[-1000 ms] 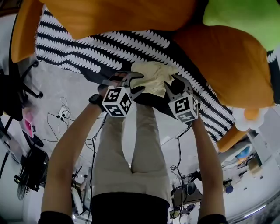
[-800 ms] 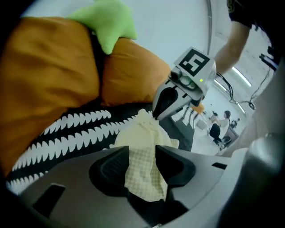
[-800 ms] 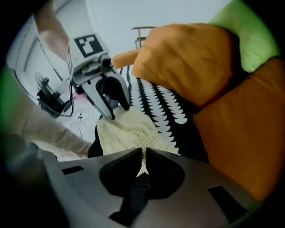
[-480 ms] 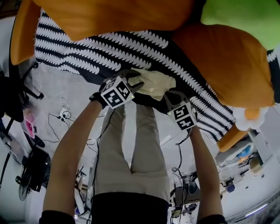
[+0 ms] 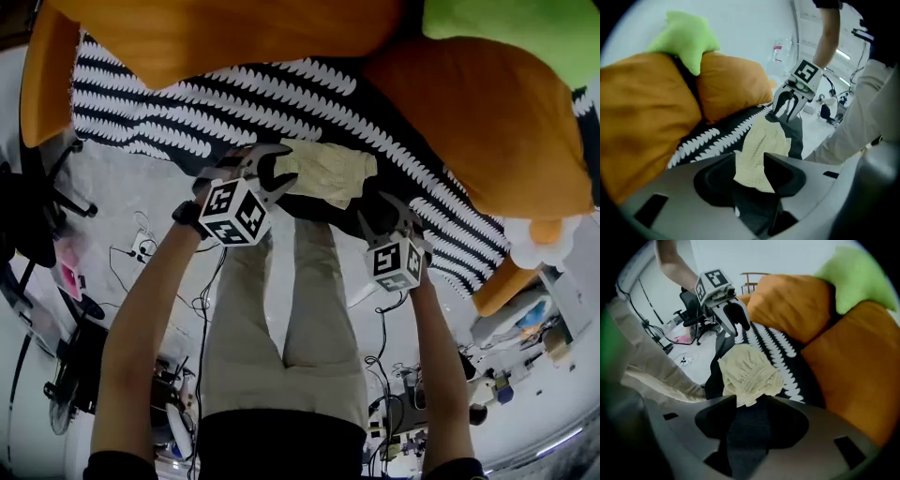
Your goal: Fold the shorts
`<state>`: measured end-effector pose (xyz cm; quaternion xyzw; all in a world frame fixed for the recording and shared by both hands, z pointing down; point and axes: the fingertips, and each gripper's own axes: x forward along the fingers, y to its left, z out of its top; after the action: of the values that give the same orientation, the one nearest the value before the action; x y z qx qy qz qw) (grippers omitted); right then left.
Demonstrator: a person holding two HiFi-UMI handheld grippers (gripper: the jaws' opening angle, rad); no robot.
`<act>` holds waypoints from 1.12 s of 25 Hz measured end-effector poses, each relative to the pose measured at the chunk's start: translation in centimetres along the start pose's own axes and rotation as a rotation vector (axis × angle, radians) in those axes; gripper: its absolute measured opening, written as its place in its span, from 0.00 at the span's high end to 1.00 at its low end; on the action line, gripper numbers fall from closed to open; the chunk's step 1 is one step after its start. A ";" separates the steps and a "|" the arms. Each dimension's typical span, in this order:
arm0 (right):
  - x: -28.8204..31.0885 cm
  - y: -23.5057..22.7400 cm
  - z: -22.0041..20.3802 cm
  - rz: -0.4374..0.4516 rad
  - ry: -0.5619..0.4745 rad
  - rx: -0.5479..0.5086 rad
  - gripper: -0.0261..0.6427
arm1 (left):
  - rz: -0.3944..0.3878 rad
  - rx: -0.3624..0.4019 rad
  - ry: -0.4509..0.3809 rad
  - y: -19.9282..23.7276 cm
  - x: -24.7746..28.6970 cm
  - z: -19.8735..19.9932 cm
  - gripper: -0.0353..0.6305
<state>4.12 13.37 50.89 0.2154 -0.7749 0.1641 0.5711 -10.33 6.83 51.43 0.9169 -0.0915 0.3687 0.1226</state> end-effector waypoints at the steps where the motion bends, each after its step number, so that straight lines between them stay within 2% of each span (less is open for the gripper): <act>1: -0.8 -0.9 1.1 -0.032 -0.025 -0.031 0.62 | 0.042 0.028 0.002 1.3 -0.9 -0.1 0.65; 2: -1.2 -1.9 2.1 -0.053 -0.041 -0.060 0.62 | 0.071 0.025 0.011 2.5 -1.2 -0.3 0.65; 4: -0.5 -4.1 4.3 -0.064 -0.065 -0.080 0.61 | 0.076 -0.066 0.037 4.1 0.1 -1.4 0.64; 6: 1.2 -6.2 6.9 -0.032 -0.105 -0.001 0.61 | 0.035 -0.171 0.075 4.3 2.6 -2.7 0.59; 7: 2.2 -6.7 7.9 0.003 -0.113 0.043 0.60 | 0.014 -0.202 0.095 3.9 3.7 -3.1 0.54; 8: 3.2 -6.6 8.3 0.044 -0.099 0.055 0.54 | 0.001 -0.212 0.114 3.3 4.6 -3.4 0.50; 9: 4.3 -6.0 7.9 0.079 -0.065 0.027 0.50 | 0.000 -0.199 0.131 2.5 5.3 -3.7 0.47; 11: 6.5 -4.1 5.1 0.152 0.023 -0.064 0.49 | 0.017 -0.152 0.153 0.7 6.6 -4.4 0.47; 12: 7.4 -3.4 3.7 0.201 0.059 -0.073 0.49 | 0.017 -0.139 0.159 -0.1 7.1 -4.7 0.47; 13: 7.7 -2.9 2.9 0.250 0.079 -0.050 0.53 | 0.010 -0.130 0.163 -0.6 7.5 -4.8 0.49; 15: 6.9 -3.4 3.3 0.291 0.062 0.015 0.62 | 0.004 -0.090 0.159 -1.1 7.4 -3.9 0.61; 16: 6.2 -4.2 4.0 0.276 0.032 0.028 0.69 | 0.010 -0.058 0.143 -0.9 7.1 -3.0 0.71; 18: 5.0 -6.3 5.0 0.218 -0.029 0.039 0.72 | 0.034 -0.008 0.096 0.1 6.3 -1.0 0.79; 20: 4.6 -8.6 5.3 0.169 -0.069 0.089 0.73 | 0.066 0.000 0.061 2.0 6.1 0.7 0.81; 22: 5.3 -10.6 5.0 0.121 -0.070 0.140 0.73 | 0.087 -0.032 0.073 4.1 7.0 1.3 0.80; 23: 6.0 -11.3 4.9 0.093 -0.059 0.141 0.69 | 0.084 -0.060 0.097 5.0 7.5 1.1 0.75; 24: 6.3 -11.7 4.9 0.060 -0.054 0.125 0.62 | 0.072 -0.083 0.117 5.6 7.8 0.9 0.61; 25: 6.2 -12.1 5.2 0.024 -0.070 0.103 0.57 | 0.055 -0.084 0.119 6.0 7.6 0.9 0.52; 26: 5.2 -12.4 5.9 -0.011 -0.113 0.094 0.54 | 0.037 -0.056 0.100 6.2 6.8 1.4 0.44; 28: 1.7 -12.7 7.8 -0.044 -0.248 0.120 0.51 | 0.013 0.049 0.035 6.2 4.0 3.2 0.44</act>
<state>3.88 -1.62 50.36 0.2846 -0.8236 0.1698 0.4604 -6.97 -0.32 52.96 0.9124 -0.0861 0.3878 0.0992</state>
